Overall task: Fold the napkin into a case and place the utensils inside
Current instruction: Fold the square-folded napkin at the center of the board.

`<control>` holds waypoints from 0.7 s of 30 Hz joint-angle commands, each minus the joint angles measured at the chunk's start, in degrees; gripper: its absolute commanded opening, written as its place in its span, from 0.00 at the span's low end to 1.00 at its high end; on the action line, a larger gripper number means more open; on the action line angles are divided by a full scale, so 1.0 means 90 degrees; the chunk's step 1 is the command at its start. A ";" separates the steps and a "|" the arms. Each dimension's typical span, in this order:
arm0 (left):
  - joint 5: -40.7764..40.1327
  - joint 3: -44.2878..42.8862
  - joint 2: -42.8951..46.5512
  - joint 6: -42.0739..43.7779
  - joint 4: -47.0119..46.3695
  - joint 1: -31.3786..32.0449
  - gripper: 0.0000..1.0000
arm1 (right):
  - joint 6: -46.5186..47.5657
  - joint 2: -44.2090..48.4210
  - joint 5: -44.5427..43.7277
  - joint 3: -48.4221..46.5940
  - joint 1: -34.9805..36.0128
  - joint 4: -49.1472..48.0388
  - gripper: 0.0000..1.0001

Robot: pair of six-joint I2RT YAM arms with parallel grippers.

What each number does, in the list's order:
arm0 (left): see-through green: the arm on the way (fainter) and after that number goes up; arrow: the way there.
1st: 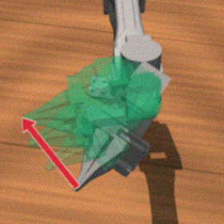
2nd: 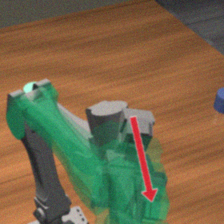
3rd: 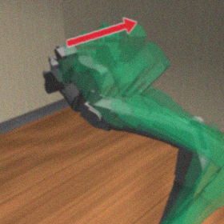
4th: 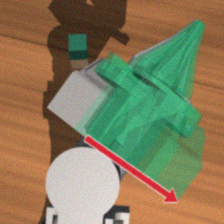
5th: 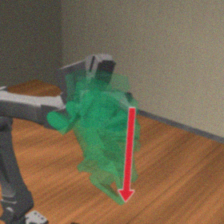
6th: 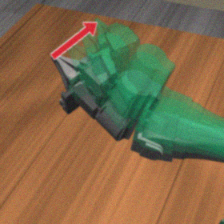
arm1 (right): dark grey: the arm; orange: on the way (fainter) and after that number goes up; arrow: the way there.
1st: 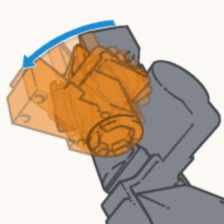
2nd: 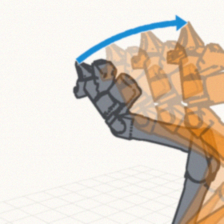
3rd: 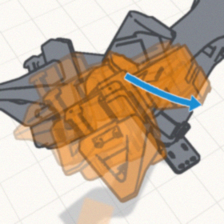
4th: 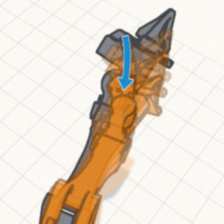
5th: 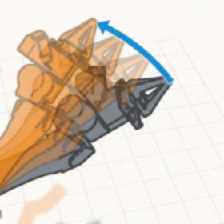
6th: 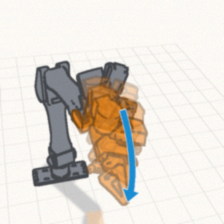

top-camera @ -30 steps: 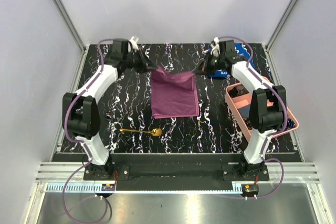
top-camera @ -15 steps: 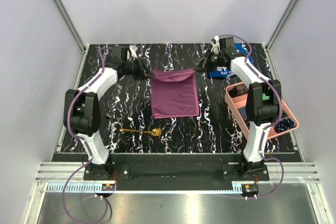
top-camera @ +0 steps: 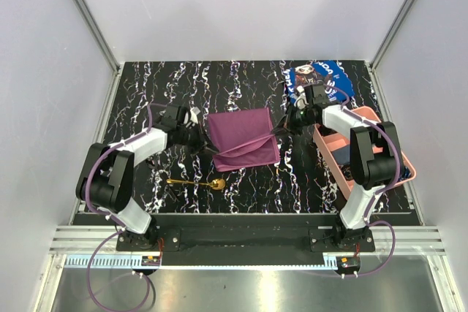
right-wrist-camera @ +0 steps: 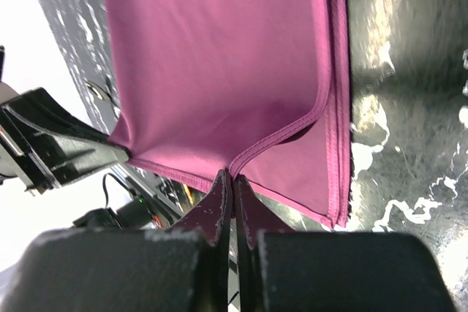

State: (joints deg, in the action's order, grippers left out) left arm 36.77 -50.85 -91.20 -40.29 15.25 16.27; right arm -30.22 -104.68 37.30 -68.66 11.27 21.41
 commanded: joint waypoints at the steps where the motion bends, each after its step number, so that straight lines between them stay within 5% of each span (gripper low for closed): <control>1: -0.0209 0.0191 0.0192 -0.0015 -0.0376 0.0008 0.06 | 0.0047 0.0284 0.0103 0.0266 0.0047 -0.0435 0.00; 21: 0.0025 0.1108 0.0152 -0.0718 -0.1293 0.0428 0.21 | 0.0320 0.0342 -0.0756 0.0724 0.0037 -0.0084 0.03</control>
State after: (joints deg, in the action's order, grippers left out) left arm 36.01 -43.11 -91.20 -46.09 6.50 19.86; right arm -29.28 -104.60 33.01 -63.70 11.60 19.53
